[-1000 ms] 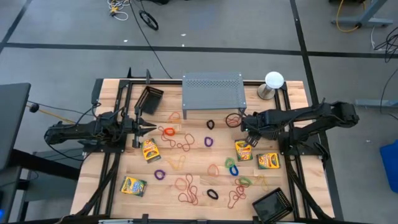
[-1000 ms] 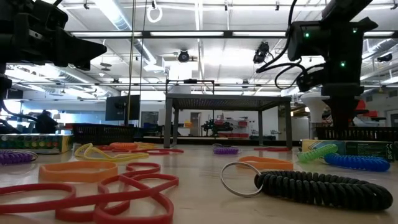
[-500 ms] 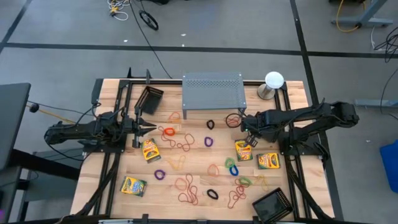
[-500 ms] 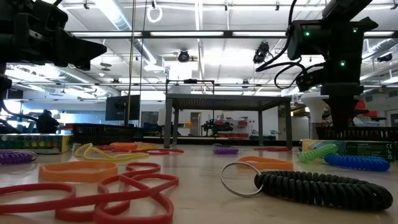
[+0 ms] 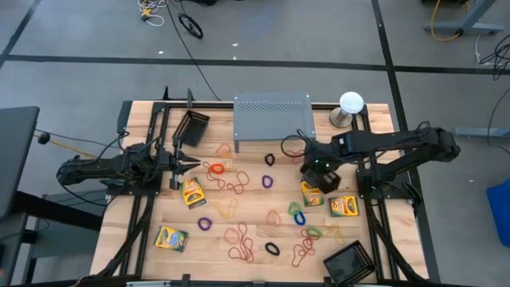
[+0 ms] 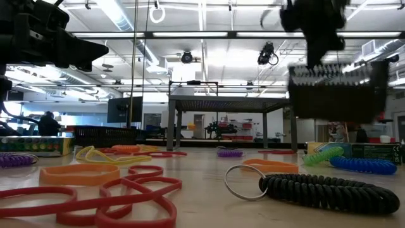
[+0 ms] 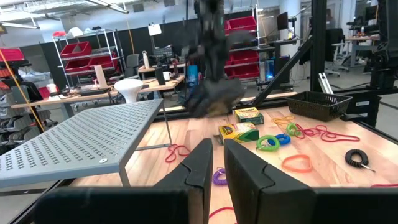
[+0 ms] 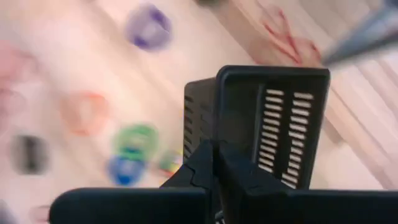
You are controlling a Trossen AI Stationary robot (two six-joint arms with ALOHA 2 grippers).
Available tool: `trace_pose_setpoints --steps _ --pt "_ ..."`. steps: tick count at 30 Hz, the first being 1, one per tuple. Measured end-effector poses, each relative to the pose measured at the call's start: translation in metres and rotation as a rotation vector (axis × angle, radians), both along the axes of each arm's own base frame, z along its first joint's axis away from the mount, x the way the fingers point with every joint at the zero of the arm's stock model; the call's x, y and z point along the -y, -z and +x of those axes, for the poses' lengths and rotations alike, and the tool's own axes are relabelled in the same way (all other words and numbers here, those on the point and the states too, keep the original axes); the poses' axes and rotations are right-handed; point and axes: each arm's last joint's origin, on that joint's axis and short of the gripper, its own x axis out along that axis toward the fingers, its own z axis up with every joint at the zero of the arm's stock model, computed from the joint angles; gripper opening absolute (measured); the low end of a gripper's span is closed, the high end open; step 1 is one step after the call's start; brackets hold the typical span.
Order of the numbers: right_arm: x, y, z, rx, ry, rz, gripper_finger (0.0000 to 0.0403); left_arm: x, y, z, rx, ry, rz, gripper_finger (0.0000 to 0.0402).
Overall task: Sort rubber bands into baskets
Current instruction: Put the right black basket into the shelf
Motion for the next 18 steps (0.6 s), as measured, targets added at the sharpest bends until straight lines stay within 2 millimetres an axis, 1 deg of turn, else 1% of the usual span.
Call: trace_pose_setpoints --steps 3,5,7,10,12,14,18 --pt "0.001 -0.036 0.006 0.143 0.033 -0.027 0.0012 0.000 0.000 0.000 0.000 0.000 0.000 0.0050" --pt "0.007 -0.058 0.010 0.204 0.076 -0.068 0.0011 0.000 0.000 0.000 0.000 0.000 0.000 0.0050" --pt "0.017 -0.074 0.014 0.236 0.131 -0.109 0.0010 0.000 0.000 0.000 0.000 0.000 0.000 0.0050" --pt "0.038 -0.096 0.024 0.271 0.215 -0.173 0.0009 0.000 0.000 0.000 0.000 0.000 0.000 0.0050" --pt "0.054 -0.104 0.032 0.247 0.259 -0.193 0.0009 0.000 0.000 0.000 0.000 0.000 0.000 0.0050" --pt "0.073 -0.107 0.041 0.201 0.304 -0.211 0.0009 0.000 0.000 0.000 0.000 0.000 0.000 0.0050" --pt "0.110 -0.101 0.059 0.087 0.383 -0.221 0.0009 0.000 0.000 0.000 0.000 0.000 0.000 0.0050"
